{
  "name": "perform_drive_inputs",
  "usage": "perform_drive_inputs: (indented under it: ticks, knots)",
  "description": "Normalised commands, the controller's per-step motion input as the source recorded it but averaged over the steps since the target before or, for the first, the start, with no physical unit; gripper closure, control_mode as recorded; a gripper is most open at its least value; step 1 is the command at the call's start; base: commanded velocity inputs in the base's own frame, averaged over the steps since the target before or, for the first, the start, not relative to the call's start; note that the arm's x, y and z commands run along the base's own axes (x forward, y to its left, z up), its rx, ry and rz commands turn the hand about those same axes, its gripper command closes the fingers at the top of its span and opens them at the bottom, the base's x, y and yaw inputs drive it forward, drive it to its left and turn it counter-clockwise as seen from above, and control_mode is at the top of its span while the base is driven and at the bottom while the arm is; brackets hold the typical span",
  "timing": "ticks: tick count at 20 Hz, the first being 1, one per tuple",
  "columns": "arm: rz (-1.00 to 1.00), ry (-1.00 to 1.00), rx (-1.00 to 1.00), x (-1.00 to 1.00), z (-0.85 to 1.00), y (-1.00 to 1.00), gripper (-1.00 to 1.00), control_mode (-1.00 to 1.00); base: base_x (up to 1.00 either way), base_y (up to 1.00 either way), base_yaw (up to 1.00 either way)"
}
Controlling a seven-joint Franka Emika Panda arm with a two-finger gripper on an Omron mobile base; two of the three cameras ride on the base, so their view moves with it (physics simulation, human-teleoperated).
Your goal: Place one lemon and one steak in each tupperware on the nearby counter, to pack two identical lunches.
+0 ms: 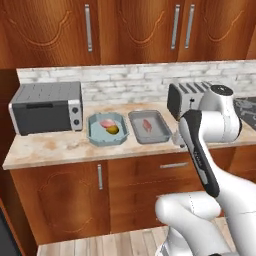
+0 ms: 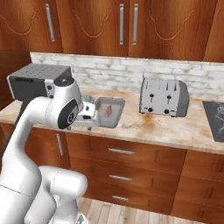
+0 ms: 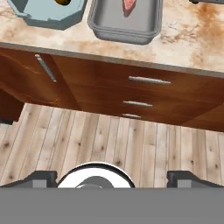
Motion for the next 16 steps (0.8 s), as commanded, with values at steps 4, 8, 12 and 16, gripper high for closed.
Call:
perform_drive_inputs:
  ticks: [4,8,12,16]
  knots:
    - [0.00,0.00,0.00,0.00,0.00,0.00,-1.00,1.00,-1.00,0.00,0.08]
    - [0.00,0.00,0.00,0.00,0.00,0.00,-1.00,1.00,-1.00,0.01,0.08]
    - [0.00,0.00,0.00,0.00,0.00,0.00,-1.00,1.00,-1.00,0.28,0.09]
    - [0.00,0.00,0.00,0.00,0.00,0.00,-1.00,1.00,-0.97,0.81,0.07]
